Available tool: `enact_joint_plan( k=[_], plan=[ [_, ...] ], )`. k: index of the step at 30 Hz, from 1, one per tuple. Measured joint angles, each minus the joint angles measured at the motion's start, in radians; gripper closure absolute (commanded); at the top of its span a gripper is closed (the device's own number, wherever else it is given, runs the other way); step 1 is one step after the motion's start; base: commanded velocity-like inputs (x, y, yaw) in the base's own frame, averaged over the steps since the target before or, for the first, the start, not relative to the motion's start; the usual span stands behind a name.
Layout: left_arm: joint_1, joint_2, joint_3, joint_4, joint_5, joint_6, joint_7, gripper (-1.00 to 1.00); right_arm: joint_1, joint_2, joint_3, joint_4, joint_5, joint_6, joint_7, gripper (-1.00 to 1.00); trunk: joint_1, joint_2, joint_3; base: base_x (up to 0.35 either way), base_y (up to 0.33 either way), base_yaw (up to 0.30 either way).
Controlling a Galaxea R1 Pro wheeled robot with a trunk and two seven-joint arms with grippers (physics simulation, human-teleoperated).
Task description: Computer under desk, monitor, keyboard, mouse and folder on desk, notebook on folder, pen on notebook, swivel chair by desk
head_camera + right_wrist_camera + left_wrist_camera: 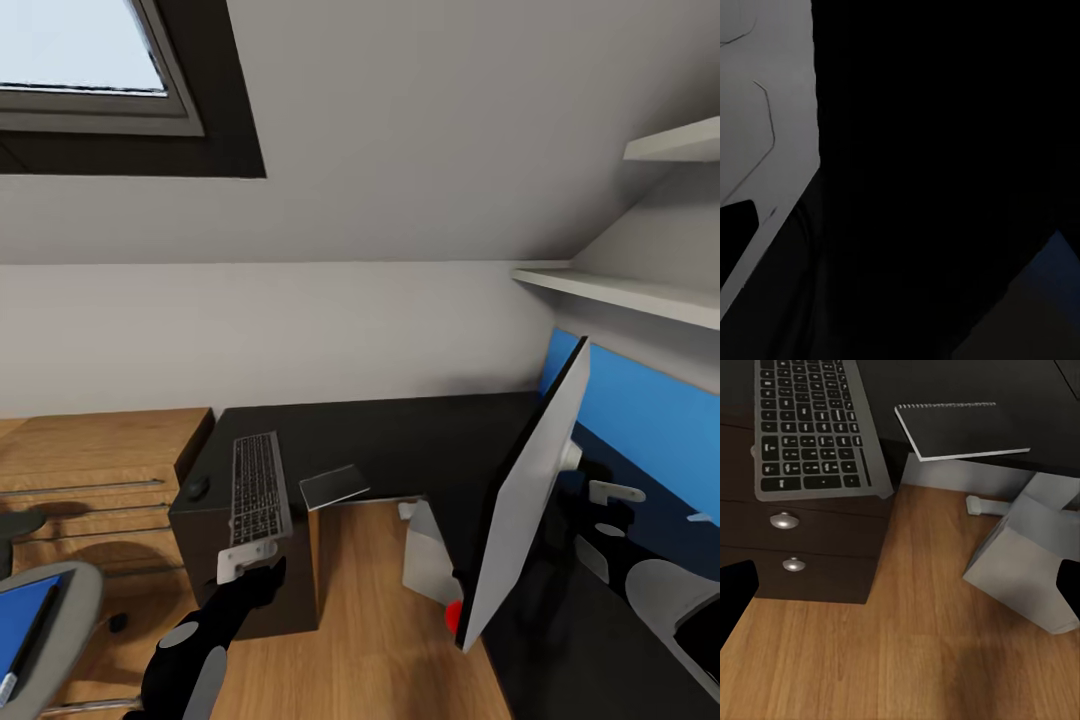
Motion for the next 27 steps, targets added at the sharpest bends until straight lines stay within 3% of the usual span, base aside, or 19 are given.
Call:
enact_joint_plan(
  k=[7,8,27],
  plan=[
    [0.000,0.000,0.000,0.000,0.000,0.000,0.000,-1.00,0.000,0.000,0.000,0.000,0.000,0.000,0.000,-1.00,0.000,0.000,0.000,0.018,-0.021,0.000],
    [0.000,0.000,0.000,0.000,0.000,0.000,0.000,-1.00,0.000,0.001,0.000,0.000,0.000,0.000,0.000,1.00,0.000,0.000,0.000,0.002,-0.003,0.000],
    [0.000,0.000,0.000,0.001,0.000,0.000,0.000,-1.00,0.000,0.004,-0.003,-0.003,0.000,-0.003,0.000,1.00,0.000,0.000,0.000,0.000,0.000,0.000]
  ],
)
